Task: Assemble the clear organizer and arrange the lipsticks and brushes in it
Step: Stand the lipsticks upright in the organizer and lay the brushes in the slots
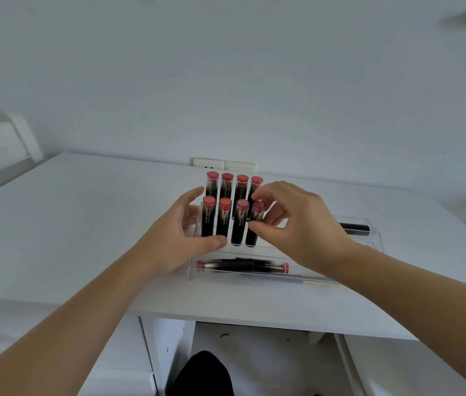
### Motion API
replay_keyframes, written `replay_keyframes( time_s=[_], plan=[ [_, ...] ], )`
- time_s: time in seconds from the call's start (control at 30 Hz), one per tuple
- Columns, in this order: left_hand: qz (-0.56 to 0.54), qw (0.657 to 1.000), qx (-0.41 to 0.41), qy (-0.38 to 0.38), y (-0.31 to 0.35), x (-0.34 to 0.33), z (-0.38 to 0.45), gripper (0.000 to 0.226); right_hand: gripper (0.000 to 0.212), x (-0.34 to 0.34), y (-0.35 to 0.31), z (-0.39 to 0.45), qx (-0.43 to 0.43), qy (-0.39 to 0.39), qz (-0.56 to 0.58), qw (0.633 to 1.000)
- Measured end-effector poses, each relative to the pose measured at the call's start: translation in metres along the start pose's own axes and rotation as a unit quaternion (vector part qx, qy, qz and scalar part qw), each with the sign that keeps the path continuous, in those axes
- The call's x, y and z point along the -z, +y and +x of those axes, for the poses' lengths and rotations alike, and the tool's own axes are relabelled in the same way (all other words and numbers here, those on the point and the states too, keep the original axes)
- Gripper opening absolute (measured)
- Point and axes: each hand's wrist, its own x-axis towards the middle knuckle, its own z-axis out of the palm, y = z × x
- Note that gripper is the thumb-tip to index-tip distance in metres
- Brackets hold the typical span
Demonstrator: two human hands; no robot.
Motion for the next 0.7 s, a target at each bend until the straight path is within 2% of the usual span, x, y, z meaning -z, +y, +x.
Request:
replay_keyframes(
  time_s=[0.27, 0.37, 0.53, 0.7],
  plan=[
    [-0.007, 1.000, 0.000, -0.002, 0.001, 0.000, 0.000, 0.118, 0.025, 0.007, -0.003, 0.009, 0.019, 0.033, -0.044, 0.998],
    [-0.007, 1.000, 0.002, -0.003, 0.001, 0.000, 0.000, 0.117, 0.018, 0.007, -0.007, 0.014, 0.038, 0.039, -0.042, 0.998],
    [-0.016, 1.000, 0.000, -0.001, 0.001, -0.001, 0.000, 0.116, 0.003, 0.003, -0.014, 0.019, 0.058, 0.028, -0.044, 0.997],
    [-0.017, 1.000, 0.001, -0.001, 0.001, -0.001, 0.000, 0.118, 0.006, 0.003, -0.017, 0.021, 0.055, 0.011, -0.042, 0.998]
  ],
)
